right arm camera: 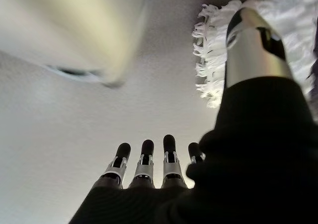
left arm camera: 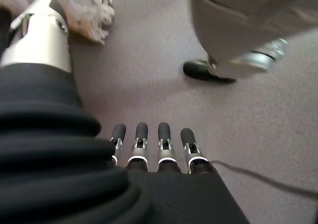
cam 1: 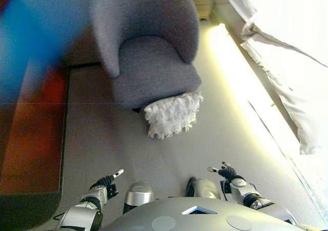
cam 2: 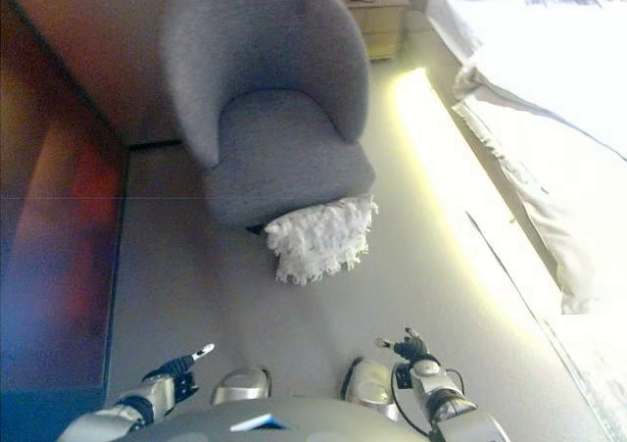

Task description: Pick up the cushion and take it to the sofa

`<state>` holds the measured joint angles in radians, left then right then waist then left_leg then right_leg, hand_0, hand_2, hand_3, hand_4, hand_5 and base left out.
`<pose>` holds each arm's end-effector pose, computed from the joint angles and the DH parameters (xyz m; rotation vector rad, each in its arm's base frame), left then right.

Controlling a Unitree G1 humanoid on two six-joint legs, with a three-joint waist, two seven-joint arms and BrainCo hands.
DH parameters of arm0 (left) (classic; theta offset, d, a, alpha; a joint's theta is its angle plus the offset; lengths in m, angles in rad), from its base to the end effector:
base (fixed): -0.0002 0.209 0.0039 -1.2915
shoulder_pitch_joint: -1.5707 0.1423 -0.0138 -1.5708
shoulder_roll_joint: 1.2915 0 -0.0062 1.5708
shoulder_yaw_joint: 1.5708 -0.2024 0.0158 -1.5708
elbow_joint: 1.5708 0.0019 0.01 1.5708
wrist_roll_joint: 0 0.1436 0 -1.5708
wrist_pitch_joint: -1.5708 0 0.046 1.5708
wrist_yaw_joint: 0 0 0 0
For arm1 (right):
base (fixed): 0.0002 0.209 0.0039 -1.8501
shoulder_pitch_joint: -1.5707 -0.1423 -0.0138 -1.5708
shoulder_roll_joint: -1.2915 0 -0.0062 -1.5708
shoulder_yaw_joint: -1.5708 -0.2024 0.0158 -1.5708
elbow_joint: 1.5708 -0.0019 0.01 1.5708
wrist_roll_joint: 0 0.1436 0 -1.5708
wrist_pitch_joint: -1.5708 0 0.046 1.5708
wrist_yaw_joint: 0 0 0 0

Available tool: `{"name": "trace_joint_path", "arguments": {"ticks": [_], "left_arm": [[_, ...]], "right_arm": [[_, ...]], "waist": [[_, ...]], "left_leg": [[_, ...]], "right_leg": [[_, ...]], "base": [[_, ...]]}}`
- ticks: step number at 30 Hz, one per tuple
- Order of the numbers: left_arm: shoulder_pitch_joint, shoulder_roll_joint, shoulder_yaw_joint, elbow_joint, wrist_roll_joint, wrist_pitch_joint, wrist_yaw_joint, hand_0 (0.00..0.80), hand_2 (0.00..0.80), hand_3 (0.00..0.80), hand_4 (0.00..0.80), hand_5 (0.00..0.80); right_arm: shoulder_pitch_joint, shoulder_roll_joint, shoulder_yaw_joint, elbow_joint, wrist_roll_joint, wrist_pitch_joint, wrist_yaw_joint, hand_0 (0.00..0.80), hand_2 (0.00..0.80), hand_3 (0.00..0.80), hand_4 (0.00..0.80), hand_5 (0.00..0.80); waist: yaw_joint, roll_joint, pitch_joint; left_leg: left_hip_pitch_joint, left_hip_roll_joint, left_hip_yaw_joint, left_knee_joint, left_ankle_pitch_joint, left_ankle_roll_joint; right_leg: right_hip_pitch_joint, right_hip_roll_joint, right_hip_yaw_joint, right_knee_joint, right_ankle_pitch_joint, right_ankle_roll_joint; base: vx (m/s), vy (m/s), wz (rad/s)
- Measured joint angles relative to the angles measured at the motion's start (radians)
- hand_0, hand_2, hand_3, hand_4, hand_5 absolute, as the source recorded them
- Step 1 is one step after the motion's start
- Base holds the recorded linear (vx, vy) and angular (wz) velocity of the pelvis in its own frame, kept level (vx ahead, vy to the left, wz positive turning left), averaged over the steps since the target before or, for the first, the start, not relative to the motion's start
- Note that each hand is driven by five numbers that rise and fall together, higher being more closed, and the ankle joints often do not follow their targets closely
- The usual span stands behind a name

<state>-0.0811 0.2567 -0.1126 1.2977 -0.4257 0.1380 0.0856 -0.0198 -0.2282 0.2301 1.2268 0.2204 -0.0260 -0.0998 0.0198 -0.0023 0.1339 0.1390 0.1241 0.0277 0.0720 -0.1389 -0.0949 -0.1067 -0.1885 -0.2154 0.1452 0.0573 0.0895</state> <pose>0.0876 0.2375 -0.1359 -0.0369 1.3196 0.3897 0.0818 -0.2192 -0.1393 -0.2102 1.1821 -0.1579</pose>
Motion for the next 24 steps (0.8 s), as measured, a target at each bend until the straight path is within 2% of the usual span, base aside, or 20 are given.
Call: {"name": "trace_joint_path", "arguments": {"ticks": [1,2,3,5,7,9,10,12,14,15,16,17,19,20,22,23,24], "left_arm": [[0.0,-0.027,0.0,-0.001,0.0,0.005,-0.008,0.0,0.0,0.0,0.0,0.0],[0.006,-0.055,0.0,-0.002,0.001,0.006,-0.013,0.0,0.0,0.0,0.0,0.0],[0.018,-0.08,0.0,-0.002,0.003,0.01,-0.017,0.0,0.0,0.0,0.0,0.0],[0.021,-0.083,0.009,-0.001,0.023,0.018,-0.02,0.0,0.0,0.0,0.0,0.0],[0.019,-0.08,0.01,-0.002,0.023,0.024,-0.017,0.0,0.0,0.0,0.0,0.0],[0.02,-0.069,0.023,-0.002,0.02,0.025,0.004,0.0,0.0,0.0,0.0,0.0],[0.026,-0.057,0.03,-0.002,0.02,0.022,0.018,0.0,0.0,0.0,0.0,0.0],[0.061,-0.049,0.037,0.015,0.022,-0.017,0.029,0.0,0.0,0.0,0.0,0.0],[0.08,-0.05,0.034,0.024,0.043,-0.051,0.03,0.0,0.0,0.0,0.0,0.0],[0.065,-0.04,-0.001,0.022,0.062,-0.063,0.035,0.0,0.0,0.0,0.0,0.0],[0.063,-0.03,-0.028,0.003,0.063,-0.065,0.037,0.0,0.0,0.0,0.0,0.0],[0.064,-0.028,-0.055,-0.011,0.063,-0.067,0.041,0.0,0.0,0.0,0.0,0.0],[0.06,-0.032,-0.066,-0.021,0.064,-0.078,0.042,0.0,0.0,0.0,0.0,0.0],[0.058,-0.034,-0.066,-0.024,0.063,-0.087,0.043,0.0,0.0,0.0,0.0,0.0],[0.063,-0.04,-0.063,-0.025,0.058,-0.086,0.048,0.0,0.0,0.0,0.0,0.0],[0.067,-0.043,-0.062,-0.025,0.056,-0.086,0.054,0.0,0.0,0.0,0.0,0.0],[0.067,-0.044,-0.062,-0.026,0.056,-0.085,0.06,0.0,0.0,0.0,0.0,0.0]], "right_arm": [[0.022,-0.019,-0.021,0.007,0.002,0.0,0.003,0.0,0.0,0.0,0.0,0.0],[0.038,-0.036,-0.032,0.009,0.002,-0.001,0.005,0.0,0.0,0.0,0.0,0.0],[0.051,-0.063,-0.037,0.009,-0.001,-0.01,0.007,0.0,0.0,0.0,0.0,0.0],[0.07,-0.079,-0.042,-0.003,-0.021,-0.03,0.001,0.0,0.0,0.0,0.0,0.0],[0.069,-0.077,-0.042,-0.007,-0.044,-0.045,-0.007,0.0,0.0,0.0,0.0,0.0],[0.059,-0.065,-0.029,-0.006,-0.052,-0.045,-0.02,0.0,0.0,0.0,0.0,0.0],[0.053,-0.058,-0.022,-0.005,-0.051,-0.036,-0.02,0.0,0.0,0.0,0.0,0.0],[0.026,-0.052,-0.021,-0.003,-0.052,-0.028,-0.02,0.0,0.0,0.0,0.0,0.0],[0.012,-0.051,-0.026,-0.002,-0.054,-0.023,-0.02,0.0,0.0,0.0,0.0,0.0],[0.017,-0.055,-0.041,0.017,-0.055,-0.01,-0.013,0.0,0.0,0.0,0.0,0.0],[0.023,-0.066,-0.041,0.034,-0.051,0.01,-0.01,0.0,0.0,0.0,0.0,0.0],[0.026,-0.077,-0.022,0.042,-0.045,0.018,-0.011,0.0,0.0,0.0,0.0,0.0],[0.022,-0.098,-0.007,0.045,-0.014,0.023,-0.018,0.0,0.0,0.0,0.0,0.0],[0.022,-0.096,0.003,0.043,0.008,0.023,-0.024,0.0,0.0,0.0,0.0,0.0],[0.023,-0.078,0.009,0.039,0.03,0.022,-0.046,0.0,0.0,0.0,0.0,0.0],[0.026,-0.065,0.012,0.034,0.036,0.022,-0.053,0.0,0.0,0.0,0.0,0.0],[0.033,-0.051,0.014,0.033,0.037,0.022,-0.063,0.0,0.0,0.0,0.0,0.0]], "waist": [[-0.008,0.014,0.002],[-0.009,0.02,0.001],[-0.016,0.034,0.001],[-0.038,0.044,-0.002],[-0.039,0.044,-0.001],[-0.035,0.016,0.005],[-0.032,-0.009,0.003],[-0.028,-0.022,0.0],[-0.011,-0.028,-0.008],[-0.003,-0.035,-0.009],[0.028,-0.053,-0.015],[0.04,-0.058,-0.028],[0.049,-0.043,-0.038],[0.049,-0.035,-0.043],[0.056,-0.022,-0.044],[0.054,-0.017,-0.043],[0.054,-0.014,-0.041]], "left_leg": [[0.003,0.004,0.001,0.013,0.018,0.019],[0.002,-0.014,0.001,0.029,0.022,0.025],[0.001,-0.016,0.014,0.042,0.021,0.024],[-0.007,-0.008,-0.018,0.059,0.016,0.015],[-0.019,-0.005,-0.056,0.057,-0.006,-0.016],[-0.027,-0.015,-0.071,0.058,-0.012,-0.018],[-0.018,-0.018,-0.079,0.045,-0.018,-0.013],[-0.02,-0.007,-0.079,0.052,-0.011,-0.021],[-0.09,0.003,-0.073,0.165,0.02,-0.031],[-0.15,0.007,-0.072,0.251,0.052,-0.038],[-0.173,-0.001,-0.06,0.26,0.095,0.008],[-0.178,-0.006,-0.055,0.234,0.095,0.013],[-0.197,0.006,-0.029,0.141,0.114,0.032],[-0.206,0.024,-0.012,0.069,0.117,0.034],[-0.203,0.055,-0.006,-0.029,0.121,0.04],[-0.201,0.061,-0.002,-0.051,0.161,0.015],[-0.195,0.053,0.0,-0.06,0.191,-0.025]], "right_leg": [[0.025,0.005,-0.019,-0.003,-0.012,-0.01],[0.027,0.001,-0.018,0.023,-0.036,-0.011],[0.026,-0.003,-0.018,0.066,-0.07,-0.012],[0.011,-0.005,0.008,0.159,-0.148,-0.009],[-0.028,-0.006,0.023,0.257,-0.218,-0.011],[-0.055,-0.02,0.054,0.352,-0.285,-0.013],[-0.079,-0.032,0.067,0.397,-0.312,-0.019],[-0.086,-0.019,0.07,0.426,-0.345,-0.032],[-0.057,0.004,0.054,0.38,-0.337,-0.043],[-0.018,0.013,0.043,0.318,-0.315,-0.057],[0.01,0.007,0.028,0.263,-0.288,-0.062],[0.035,0.002,-0.003,0.219,-0.266,-0.064],[0.044,0.01,-0.063,0.172,-0.244,-0.067],[0.034,0.02,-0.082,0.162,-0.242,-0.063],[0.011,0.029,-0.085,0.16,-0.238,-0.056],[0.006,0.029,-0.081,0.16,-0.234,-0.045],[-0.005,0.026,-0.056,0.16,-0.234,-0.029]], "base": [[0.546,-0.34,0.44],[0.5,-0.336,0.3],[0.512,-0.383,0.34],[0.489,-0.431,0.58],[0.432,-0.427,0.64],[0.387,-0.362,0.65],[0.348,-0.338,0.38],[0.319,-0.342,0.16],[0.255,-0.237,0.47],[0.187,-0.119,0.66],[0.132,-0.076,0.6],[0.068,-0.035,0.56],[0.062,0.059,0.64],[0.095,0.142,0.49],[0.09,0.192,0.3],[0.093,0.215,0.21],[0.131,0.233,0.09]]}}
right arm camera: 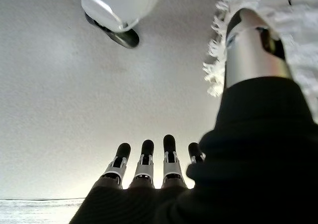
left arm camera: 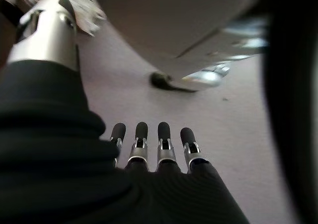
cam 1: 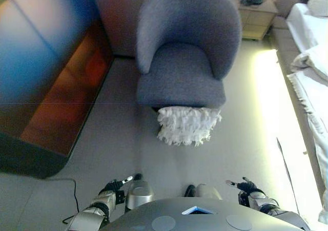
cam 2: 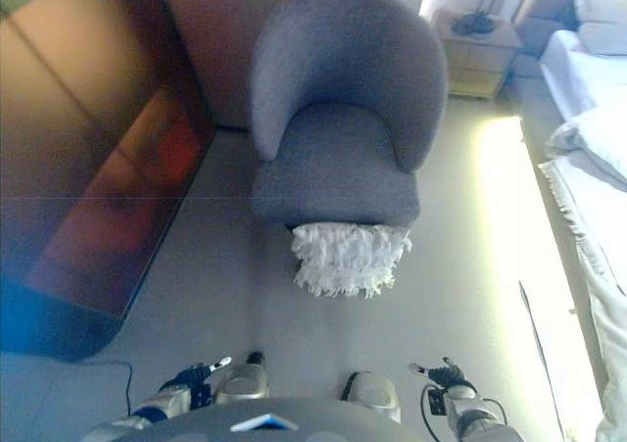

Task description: Pick up the cushion and take it to the sofa

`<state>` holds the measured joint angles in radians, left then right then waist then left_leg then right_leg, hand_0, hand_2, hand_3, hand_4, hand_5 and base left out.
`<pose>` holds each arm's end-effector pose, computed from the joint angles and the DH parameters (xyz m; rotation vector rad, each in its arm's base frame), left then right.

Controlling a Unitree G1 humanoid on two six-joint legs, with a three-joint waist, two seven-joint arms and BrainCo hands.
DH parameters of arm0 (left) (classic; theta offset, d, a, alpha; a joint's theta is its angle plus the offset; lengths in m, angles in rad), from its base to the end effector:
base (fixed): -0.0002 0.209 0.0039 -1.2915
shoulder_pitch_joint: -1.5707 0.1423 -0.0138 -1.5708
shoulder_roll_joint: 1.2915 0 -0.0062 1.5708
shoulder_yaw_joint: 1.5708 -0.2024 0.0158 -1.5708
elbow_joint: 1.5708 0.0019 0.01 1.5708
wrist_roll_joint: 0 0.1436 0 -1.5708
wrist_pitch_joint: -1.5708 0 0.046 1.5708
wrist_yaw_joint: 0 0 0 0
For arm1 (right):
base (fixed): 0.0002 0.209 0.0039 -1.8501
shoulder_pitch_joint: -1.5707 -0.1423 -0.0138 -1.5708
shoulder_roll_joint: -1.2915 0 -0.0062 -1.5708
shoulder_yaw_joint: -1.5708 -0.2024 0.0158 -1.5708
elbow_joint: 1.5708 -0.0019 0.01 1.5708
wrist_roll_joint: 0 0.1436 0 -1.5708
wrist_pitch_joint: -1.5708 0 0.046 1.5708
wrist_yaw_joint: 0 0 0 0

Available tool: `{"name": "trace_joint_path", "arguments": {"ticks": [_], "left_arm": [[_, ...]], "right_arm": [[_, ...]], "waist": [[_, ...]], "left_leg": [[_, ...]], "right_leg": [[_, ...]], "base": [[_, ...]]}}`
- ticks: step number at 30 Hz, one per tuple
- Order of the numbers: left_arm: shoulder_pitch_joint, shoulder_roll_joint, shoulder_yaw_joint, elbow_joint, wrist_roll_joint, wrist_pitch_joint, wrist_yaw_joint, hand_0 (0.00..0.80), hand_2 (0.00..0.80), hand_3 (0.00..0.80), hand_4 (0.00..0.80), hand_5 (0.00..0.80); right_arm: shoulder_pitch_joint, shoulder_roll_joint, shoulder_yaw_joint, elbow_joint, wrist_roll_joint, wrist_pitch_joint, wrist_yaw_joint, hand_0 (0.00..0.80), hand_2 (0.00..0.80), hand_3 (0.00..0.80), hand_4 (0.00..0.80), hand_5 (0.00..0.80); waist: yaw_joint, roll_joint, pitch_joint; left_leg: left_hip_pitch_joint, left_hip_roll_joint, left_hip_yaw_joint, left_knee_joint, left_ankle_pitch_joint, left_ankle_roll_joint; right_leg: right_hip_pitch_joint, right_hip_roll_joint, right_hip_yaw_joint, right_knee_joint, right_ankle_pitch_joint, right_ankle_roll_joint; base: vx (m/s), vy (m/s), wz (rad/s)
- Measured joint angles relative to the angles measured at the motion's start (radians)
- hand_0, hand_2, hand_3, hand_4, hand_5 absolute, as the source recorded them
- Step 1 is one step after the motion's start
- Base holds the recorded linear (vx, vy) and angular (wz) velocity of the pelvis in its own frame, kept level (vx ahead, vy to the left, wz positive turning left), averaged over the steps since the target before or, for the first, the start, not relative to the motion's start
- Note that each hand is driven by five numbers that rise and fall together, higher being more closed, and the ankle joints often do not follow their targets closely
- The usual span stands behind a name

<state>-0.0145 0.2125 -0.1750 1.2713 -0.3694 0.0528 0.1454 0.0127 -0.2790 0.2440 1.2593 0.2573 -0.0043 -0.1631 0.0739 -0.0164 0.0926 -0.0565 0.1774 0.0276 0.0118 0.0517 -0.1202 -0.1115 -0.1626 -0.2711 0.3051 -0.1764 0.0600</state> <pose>0.0690 0.2188 -0.1433 0.0660 1.2990 0.3400 0.0620 -0.2398 -0.1388 -0.2753 1.2578 -0.2702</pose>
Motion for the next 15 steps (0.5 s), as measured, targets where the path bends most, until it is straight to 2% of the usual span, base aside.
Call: {"name": "trace_joint_path", "arguments": {"ticks": [1,2,4,6,12,15], "left_arm": [[0.0,0.0,-0.001,0.0,0.0,0.001,0.003,0.0,0.0,0.0,0.0,0.0],[0.0,0.002,0.0,0.0,-0.002,0.003,0.005,0.0,0.0,0.0,0.0,0.0],[-0.005,0.009,0.001,-0.011,-0.006,0.003,0.005,0.0,0.0,0.0,0.0,0.0],[-0.008,0.016,0.002,-0.035,-0.006,0.002,0.004,0.0,0.0,0.0,0.0,0.0],[-0.037,0.046,-0.001,-0.082,-0.01,-0.018,0.006,0.0,0.0,0.0,0.0,0.0],[-0.053,0.053,-0.009,-0.134,-0.018,-0.044,0.032,0.0,0.0,0.0,0.0,0.0]], "right_arm": [[0.0,0.016,0.001,-0.001,0.0,0.0,-0.002,0.0,0.0,0.0,0.0,0.0],[0.003,0.032,0.001,-0.005,-0.002,-0.005,-0.007,0.0,0.0,0.0,0.0,0.0],[0.014,0.053,0.001,-0.042,-0.018,-0.013,-0.01,0.0,0.0,0.0,0.0,0.0],[0.023,0.064,0.0,-0.067,-0.042,-0.014,-0.02,0.0,0.0,0.0,0.0,0.0],[0.018,0.064,0.001,-0.126,-0.071,-0.03,-0.104,0.0,0.0,0.0,0.0,0.0],[0.003,0.049,0.004,-0.179,-0.07,-0.039,-0.145,0.0,0.0,0.0,0.0,0.0]], "waist": [[0.0,-0.004,0.007],[-0.002,-0.005,0.009],[-0.008,-0.005,0.022],[-0.014,0.0,0.037],[-0.036,0.002,0.071],[-0.034,0.019,0.085]], "left_leg": [[0.01,-0.016,0.011,-0.008,0.003,-0.021],[0.013,-0.036,0.027,-0.012,0.003,-0.016],[0.033,-0.065,0.036,-0.02,-0.005,0.0],[0.062,-0.081,0.052,-0.025,-0.017,0.013],[0.092,-0.091,0.057,-0.036,-0.027,0.017],[0.06,-0.084,0.083,-0.035,-0.026,0.017]], "right_leg": [[0.002,-0.008,0.035,-0.013,0.006,0.014],[0.002,-0.02,0.068,-0.034,0.018,0.033],[0.038,-0.039,0.086,-0.097,0.057,0.065],[0.083,-0.049,0.096,-0.153,0.09,0.081],[0.102,-0.056,0.116,-0.189,0.108,0.089],[0.059,-0.055,0.125,-0.206,0.13,0.082]], "base": [[0.165,0.231,-0.08],[0.196,0.243,-0.22],[0.201,0.218,-0.22],[0.18,0.166,-0.21],[0.047,0.068,-0.14],[-0.078,-0.047,-0.27]]}}
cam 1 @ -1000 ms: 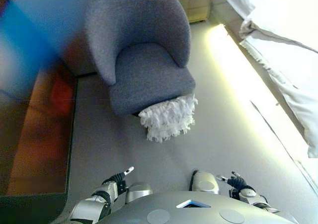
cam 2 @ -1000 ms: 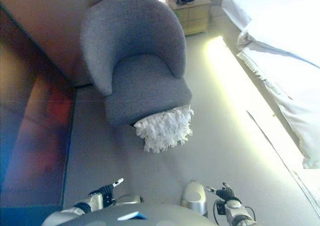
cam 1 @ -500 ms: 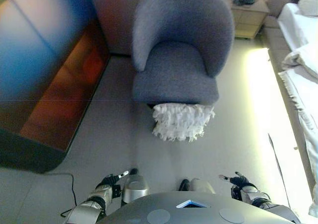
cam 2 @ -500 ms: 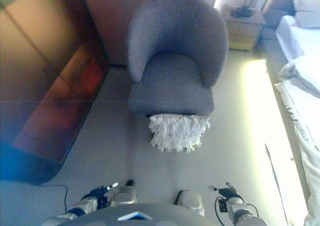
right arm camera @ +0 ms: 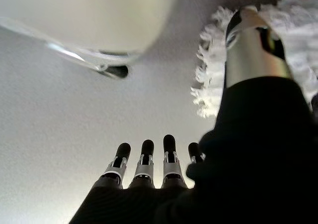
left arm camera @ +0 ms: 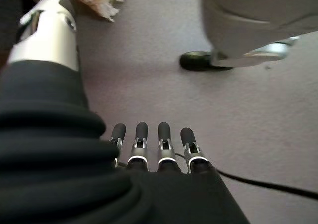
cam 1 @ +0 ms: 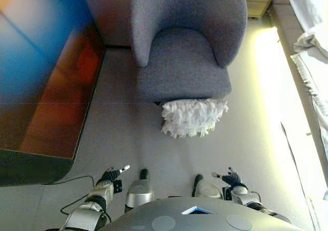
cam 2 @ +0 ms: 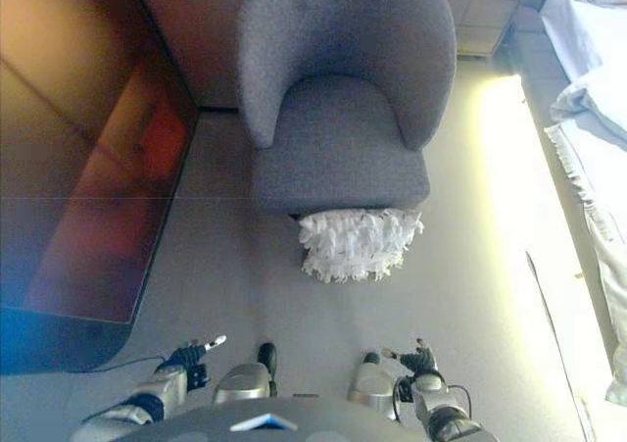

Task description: Pick up the cushion and take it to the sofa

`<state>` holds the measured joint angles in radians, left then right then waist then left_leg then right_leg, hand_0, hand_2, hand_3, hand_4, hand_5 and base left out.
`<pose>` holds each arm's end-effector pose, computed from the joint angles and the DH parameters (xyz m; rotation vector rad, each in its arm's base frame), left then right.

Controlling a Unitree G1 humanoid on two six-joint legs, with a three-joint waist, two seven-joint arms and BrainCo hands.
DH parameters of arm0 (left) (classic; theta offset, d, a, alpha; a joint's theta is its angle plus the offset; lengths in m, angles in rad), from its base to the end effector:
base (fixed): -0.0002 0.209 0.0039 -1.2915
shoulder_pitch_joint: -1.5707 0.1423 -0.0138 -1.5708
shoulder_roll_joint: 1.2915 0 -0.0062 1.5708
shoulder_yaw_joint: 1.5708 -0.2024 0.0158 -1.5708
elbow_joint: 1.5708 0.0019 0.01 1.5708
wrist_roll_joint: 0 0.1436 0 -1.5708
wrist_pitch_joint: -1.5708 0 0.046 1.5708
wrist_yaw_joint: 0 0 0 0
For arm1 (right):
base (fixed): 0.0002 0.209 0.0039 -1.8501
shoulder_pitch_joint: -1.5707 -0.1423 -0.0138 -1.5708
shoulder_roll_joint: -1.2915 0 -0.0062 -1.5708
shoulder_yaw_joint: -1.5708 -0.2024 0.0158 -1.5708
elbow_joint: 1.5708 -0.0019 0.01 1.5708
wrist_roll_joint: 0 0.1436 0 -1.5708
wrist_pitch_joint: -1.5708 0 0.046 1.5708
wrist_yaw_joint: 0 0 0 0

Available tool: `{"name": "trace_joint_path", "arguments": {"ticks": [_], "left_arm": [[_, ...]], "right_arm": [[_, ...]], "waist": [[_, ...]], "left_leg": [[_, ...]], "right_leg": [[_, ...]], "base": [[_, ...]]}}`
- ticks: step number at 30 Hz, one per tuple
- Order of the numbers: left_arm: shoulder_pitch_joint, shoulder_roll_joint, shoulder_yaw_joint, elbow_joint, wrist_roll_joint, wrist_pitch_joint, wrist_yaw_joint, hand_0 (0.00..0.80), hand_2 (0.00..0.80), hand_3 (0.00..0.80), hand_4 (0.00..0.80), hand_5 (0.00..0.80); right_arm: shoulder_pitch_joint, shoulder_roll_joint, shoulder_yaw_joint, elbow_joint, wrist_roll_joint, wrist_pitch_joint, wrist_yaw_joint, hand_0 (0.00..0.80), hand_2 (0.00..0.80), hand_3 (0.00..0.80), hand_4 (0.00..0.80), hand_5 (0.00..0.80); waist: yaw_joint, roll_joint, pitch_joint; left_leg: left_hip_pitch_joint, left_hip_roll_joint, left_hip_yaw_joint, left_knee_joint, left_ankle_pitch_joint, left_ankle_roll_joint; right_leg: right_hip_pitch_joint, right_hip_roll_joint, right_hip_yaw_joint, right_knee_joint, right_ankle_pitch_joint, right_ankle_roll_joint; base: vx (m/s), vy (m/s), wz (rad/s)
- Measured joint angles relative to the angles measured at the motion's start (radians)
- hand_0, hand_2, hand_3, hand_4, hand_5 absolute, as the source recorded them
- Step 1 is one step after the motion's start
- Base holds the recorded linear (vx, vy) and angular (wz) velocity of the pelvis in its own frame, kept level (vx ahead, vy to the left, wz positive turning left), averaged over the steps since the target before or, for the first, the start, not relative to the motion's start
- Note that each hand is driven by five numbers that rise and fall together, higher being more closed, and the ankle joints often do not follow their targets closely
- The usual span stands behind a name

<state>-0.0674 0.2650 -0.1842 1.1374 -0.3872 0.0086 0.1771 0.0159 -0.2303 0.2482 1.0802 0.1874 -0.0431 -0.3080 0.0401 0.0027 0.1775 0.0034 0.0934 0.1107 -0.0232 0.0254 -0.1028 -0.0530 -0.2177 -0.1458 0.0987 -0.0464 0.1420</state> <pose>0.1150 0.2304 -0.1263 0.0942 1.0702 0.3498 0.0933 -0.2110 -0.1336 -0.3334 1.0358 -0.2800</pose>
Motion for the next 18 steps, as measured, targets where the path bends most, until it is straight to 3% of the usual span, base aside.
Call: {"name": "trace_joint_path", "arguments": {"ticks": [7,11,14,18], "left_arm": [[-0.073,0.017,-0.012,-0.188,-0.001,-0.087,0.093,0.0,0.0,0.0,0.0,0.0],[-0.136,0.033,-0.015,-0.269,-0.006,-0.171,0.102,0.0,0.0,0.0,0.0,0.0],[-0.192,0.064,-0.059,-0.29,-0.047,-0.214,0.107,0.0,0.0,0.0,0.0,0.0],[-0.252,0.061,-0.073,-0.29,-0.1,-0.235,0.123,0.0,0.0,0.0,0.0,0.0]], "right_arm": [[-0.057,-0.103,0.003,-0.185,0.004,-0.035,-0.077,0.0,0.0,0.0,0.0,0.0],[-0.103,-0.149,0.003,-0.26,0.004,-0.068,-0.12,0.0,0.0,0.0,0.0,0.0],[-0.177,-0.17,0.005,-0.301,0.004,-0.08,-0.141,0.0,0.0,0.0,0.0,0.0],[-0.27,-0.182,0.017,-0.334,0.017,-0.108,-0.174,0.0,0.0,0.0,0.0,0.0]], "waist": [[-0.005,0.046,0.093],[-0.007,0.04,0.162],[-0.026,0.036,0.231],[-0.03,0.034,0.314]], "left_leg": [[-0.106,0.012,-0.003,0.029,0.014,-0.003],[-0.177,0.015,-0.005,0.062,0.015,-0.005],[-0.278,0.016,-0.013,0.113,0.013,-0.005],[-0.358,0.018,-0.005,0.142,0.016,-0.009]], "right_leg": [[-0.098,0.004,-0.001,-0.026,0.073,-0.002],[-0.176,0.001,-0.002,-0.002,0.085,-0.008],[-0.286,-0.007,-0.001,0.053,0.092,-0.015],[-0.402,-0.014,0.007,0.104,0.104,-0.03]], "base": [[-0.062,-0.085,-0.19],[-0.113,-0.043,-0.1],[-0.12,-0.011,-0.12],[-0.063,-0.036,-0.21]]}}
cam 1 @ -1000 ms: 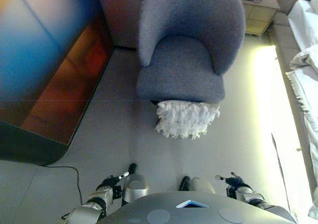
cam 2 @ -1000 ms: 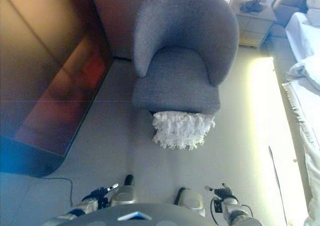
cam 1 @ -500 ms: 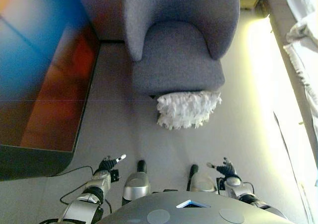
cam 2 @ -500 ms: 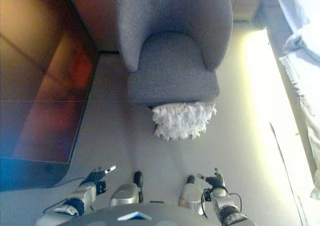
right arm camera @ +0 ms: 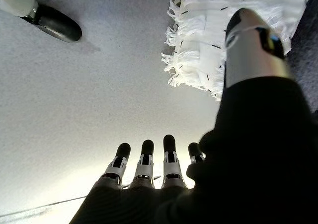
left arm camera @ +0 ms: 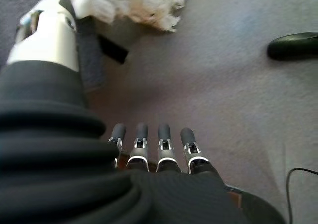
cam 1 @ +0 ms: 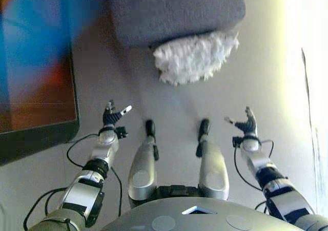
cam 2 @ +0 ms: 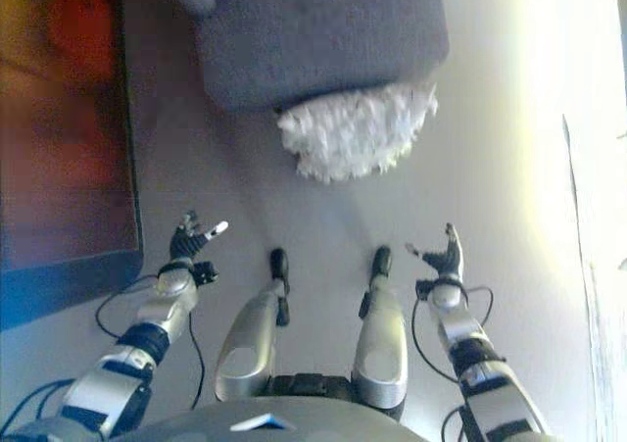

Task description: Pick up the cushion and take it to the sofa

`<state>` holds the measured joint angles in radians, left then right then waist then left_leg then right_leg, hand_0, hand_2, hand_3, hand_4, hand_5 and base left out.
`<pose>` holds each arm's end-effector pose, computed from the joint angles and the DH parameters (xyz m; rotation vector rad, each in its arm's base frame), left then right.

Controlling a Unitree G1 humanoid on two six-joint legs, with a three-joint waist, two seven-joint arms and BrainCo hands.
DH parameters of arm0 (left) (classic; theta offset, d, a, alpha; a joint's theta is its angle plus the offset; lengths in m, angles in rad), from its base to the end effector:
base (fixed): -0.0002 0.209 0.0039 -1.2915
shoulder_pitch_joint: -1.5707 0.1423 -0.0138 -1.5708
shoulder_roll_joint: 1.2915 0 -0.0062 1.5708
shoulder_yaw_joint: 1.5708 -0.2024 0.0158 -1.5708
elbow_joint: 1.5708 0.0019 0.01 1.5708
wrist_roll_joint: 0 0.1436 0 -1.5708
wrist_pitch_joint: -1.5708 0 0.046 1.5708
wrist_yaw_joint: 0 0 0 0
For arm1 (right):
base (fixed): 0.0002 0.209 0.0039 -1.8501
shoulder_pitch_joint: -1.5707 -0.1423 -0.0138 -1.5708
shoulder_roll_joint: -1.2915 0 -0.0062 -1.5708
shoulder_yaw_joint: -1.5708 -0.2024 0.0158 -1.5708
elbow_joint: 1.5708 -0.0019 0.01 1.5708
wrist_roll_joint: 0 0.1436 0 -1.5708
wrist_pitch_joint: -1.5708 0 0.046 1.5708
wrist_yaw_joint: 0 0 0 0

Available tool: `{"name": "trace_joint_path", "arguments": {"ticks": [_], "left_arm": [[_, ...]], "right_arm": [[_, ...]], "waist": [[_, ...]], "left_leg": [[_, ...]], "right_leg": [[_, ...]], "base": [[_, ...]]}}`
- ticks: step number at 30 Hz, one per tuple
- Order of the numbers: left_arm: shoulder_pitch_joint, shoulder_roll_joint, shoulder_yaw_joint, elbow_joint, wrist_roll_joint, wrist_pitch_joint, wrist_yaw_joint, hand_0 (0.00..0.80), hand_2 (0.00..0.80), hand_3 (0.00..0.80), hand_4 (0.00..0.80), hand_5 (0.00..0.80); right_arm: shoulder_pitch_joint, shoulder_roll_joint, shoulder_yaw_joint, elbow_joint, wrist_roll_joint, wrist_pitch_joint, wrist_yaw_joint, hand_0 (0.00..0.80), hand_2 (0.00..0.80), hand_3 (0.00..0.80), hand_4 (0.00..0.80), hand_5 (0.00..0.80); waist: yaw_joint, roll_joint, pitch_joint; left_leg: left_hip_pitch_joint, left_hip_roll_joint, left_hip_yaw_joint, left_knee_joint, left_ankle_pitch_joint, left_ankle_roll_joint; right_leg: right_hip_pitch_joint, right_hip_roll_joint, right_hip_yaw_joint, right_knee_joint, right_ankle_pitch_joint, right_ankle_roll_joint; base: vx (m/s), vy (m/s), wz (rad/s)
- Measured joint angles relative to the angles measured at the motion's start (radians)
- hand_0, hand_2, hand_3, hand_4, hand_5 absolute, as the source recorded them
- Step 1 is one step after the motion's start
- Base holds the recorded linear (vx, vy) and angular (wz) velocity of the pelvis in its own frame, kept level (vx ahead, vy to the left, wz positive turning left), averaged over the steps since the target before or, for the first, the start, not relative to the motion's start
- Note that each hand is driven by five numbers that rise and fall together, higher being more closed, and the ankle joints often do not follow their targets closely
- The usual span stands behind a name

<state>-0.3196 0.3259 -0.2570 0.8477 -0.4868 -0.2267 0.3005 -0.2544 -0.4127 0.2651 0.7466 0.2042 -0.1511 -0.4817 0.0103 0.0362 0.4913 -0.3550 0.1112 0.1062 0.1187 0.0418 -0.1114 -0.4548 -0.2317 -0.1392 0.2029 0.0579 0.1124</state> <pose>0.2466 0.2123 -0.0397 0.0339 0.3368 0.3205 0.2347 -0.2329 -0.0359 -0.3984 0.2998 -0.4037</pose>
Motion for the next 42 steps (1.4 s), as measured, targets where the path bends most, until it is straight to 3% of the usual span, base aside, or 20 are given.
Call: {"name": "trace_joint_path", "arguments": {"ticks": [12,18,22,30,42], "left_arm": [[-0.146,-0.004,-0.049,-0.019,-0.012,-0.085,0.037,0.0,0.0,0.0,0.0,0.0],[-0.199,0.013,-0.067,-0.08,-0.021,-0.138,0.048,0.0,0.0,0.0,0.0,0.0],[-0.24,0.054,-0.067,-0.087,-0.051,-0.172,0.057,0.0,0.0,0.0,0.0,0.0],[-0.401,0.127,-0.089,-0.087,-0.081,-0.199,0.053,0.0,0.0,0.0,0.0,0.0],[-0.61,0.153,-0.196,-0.081,-0.137,-0.215,0.004,0.0,0.0,0.0,0.0,0.0]], "right_arm": [[-0.189,-0.044,0.045,-0.088,0.024,-0.026,-0.044,0.0,0.0,0.0,0.0,0.0],[-0.285,-0.082,0.053,-0.117,0.028,-0.041,-0.052,0.0,0.0,0.0,0.0,0.0],[-0.365,-0.117,0.061,-0.117,0.05,-0.041,-0.052,0.0,0.0,0.0,0.0,0.0],[-0.546,-0.159,0.063,-0.076,0.11,-0.052,-0.053,0.0,0.0,0.0,0.0,0.0],[-0.73,-0.194,0.107,0.027,0.182,-0.065,-0.071,0.0,0.0,0.0,0.0,0.0]], "waist": [[-0.002,-0.005,0.024],[-0.004,-0.011,0.027],[-0.021,-0.013,0.028],[-0.024,-0.02,0.031],[-0.029,-0.023,0.033]], "left_leg": [[-0.217,-0.001,-0.005,0.043,0.014,-0.001],[-0.372,-0.003,-0.032,0.106,0.012,-0.004],[-0.474,-0.001,-0.054,0.185,-0.005,-0.009],[-0.66,0.024,-0.058,0.364,-0.049,-0.003],[-0.763,0.029,-0.085,0.453,-0.076,-0.007]], "right_leg": [[-0.24,-0.004,0.018,0.069,0.007,-0.013],[-0.389,-0.011,0.023,0.129,0.002,-0.022],[-0.477,-0.014,0.026,0.185,-0.004,-0.031],[-0.637,-0.002,0.046,0.266,-0.001,-0.051],[-0.715,0.007,0.047,0.282,0.034,-0.05]], "base": [[-0.03,-0.032,-0.02],[-0.006,-0.049,0.07],[-0.001,-0.043,0.04],[-0.017,-0.042,-0.1],[0.0,-0.023,-0.08]]}}
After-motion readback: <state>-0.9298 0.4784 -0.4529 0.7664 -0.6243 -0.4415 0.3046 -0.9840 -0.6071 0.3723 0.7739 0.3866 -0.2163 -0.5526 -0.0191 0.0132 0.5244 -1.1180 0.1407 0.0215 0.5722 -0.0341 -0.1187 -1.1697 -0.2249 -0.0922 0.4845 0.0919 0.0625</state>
